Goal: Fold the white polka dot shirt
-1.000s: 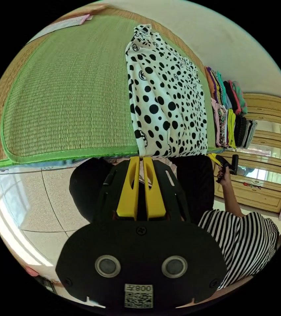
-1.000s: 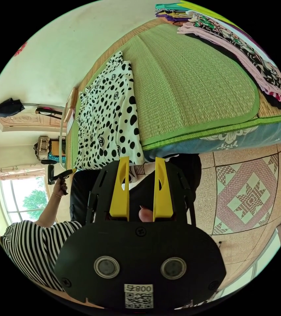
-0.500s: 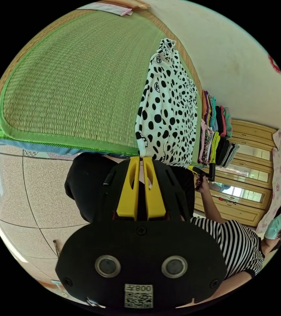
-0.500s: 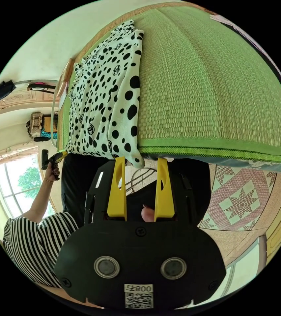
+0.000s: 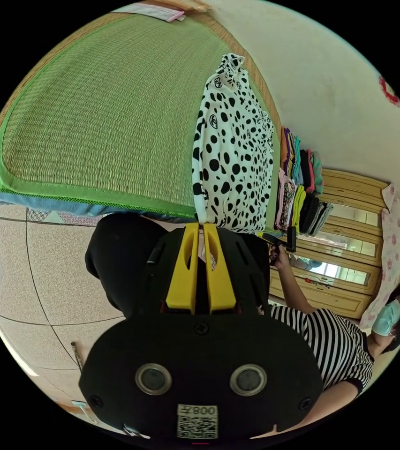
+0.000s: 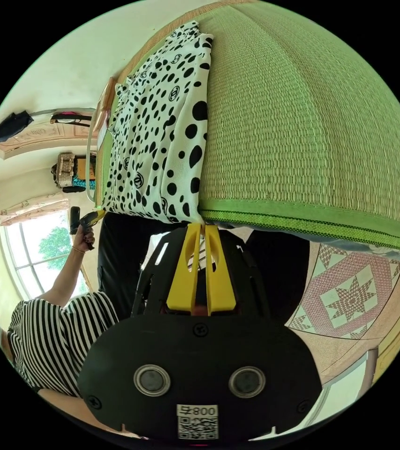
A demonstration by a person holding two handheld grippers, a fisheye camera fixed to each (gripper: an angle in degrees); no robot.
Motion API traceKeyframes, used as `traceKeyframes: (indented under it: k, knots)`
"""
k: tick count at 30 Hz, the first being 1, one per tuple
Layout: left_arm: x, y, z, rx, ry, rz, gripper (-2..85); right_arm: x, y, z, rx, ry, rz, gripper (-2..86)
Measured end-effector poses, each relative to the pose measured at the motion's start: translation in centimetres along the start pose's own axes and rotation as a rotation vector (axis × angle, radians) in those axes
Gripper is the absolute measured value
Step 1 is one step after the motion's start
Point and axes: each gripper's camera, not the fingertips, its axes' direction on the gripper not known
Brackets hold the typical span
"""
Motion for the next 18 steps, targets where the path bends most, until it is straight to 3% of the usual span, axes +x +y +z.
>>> traceKeyframes:
  k: [8,18]
  knots:
    - [0.1,3.1,-2.6,0.019,0.081,0.045,1.6,1.9,4.3,-5.1,0.103,-0.251,-0.109,1.1]
    - [0.2,7.8,-5.5,0.035,0.194,0.101,1.4,2.6,10.8,-10.0,0.198,-0.329,-0.196,0.8]
